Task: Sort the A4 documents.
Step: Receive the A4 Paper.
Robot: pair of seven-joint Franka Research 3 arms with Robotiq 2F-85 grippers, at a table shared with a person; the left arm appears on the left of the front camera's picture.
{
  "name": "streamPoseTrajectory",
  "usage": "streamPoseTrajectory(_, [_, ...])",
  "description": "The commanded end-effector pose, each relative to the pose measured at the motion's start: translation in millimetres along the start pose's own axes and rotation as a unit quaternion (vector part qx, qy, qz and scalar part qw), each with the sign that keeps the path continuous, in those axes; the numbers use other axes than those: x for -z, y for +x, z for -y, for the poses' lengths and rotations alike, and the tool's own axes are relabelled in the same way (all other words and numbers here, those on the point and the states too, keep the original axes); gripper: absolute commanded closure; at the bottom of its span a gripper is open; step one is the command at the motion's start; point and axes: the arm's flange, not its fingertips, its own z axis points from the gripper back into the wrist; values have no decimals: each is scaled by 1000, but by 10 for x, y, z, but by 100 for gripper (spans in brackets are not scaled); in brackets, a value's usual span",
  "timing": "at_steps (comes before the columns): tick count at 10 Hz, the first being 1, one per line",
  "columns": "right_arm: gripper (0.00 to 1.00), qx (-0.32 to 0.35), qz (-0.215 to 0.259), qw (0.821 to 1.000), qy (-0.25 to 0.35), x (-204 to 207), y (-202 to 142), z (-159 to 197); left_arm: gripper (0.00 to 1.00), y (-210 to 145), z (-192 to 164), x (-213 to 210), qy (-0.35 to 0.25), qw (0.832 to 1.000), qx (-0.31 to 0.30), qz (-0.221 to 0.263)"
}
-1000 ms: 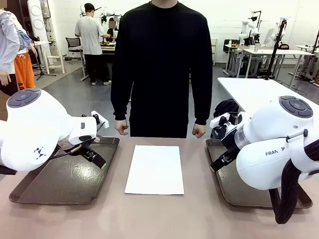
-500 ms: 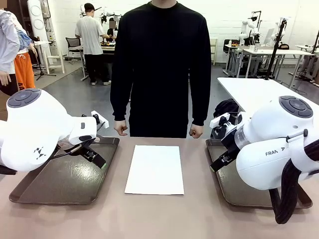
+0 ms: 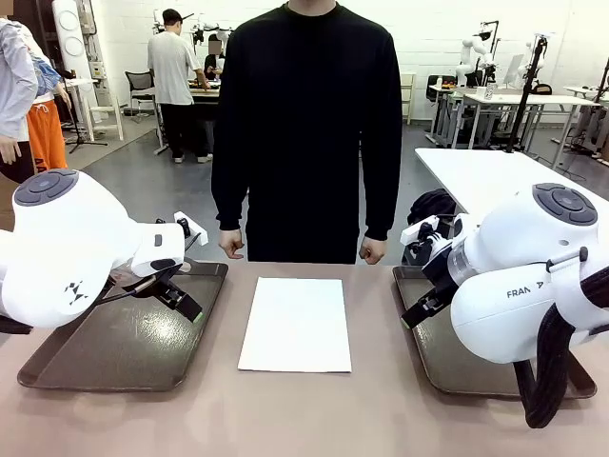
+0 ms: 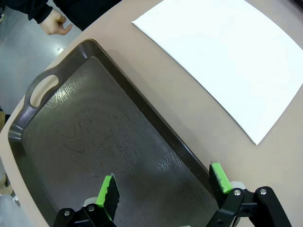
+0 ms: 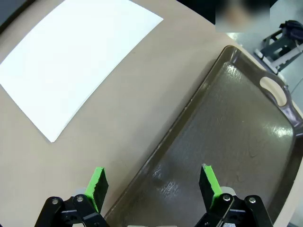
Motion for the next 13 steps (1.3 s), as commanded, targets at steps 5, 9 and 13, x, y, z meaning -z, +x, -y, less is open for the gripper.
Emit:
streamPoseTrajectory(5, [0,12,53,997,54,-417,-127,266,0,-169,-46,-407,6,1000,-2,20])
streamPoseTrajectory(9, [0,39,116,991,59,-1161,-573,912,0,-380,-244,-1245,-65,994,-20,87])
streamPoseTrajectory(13, [0,28,187,978,87,-1729,-786,1089,0,-712,-652,-1895,-63,987,18,143])
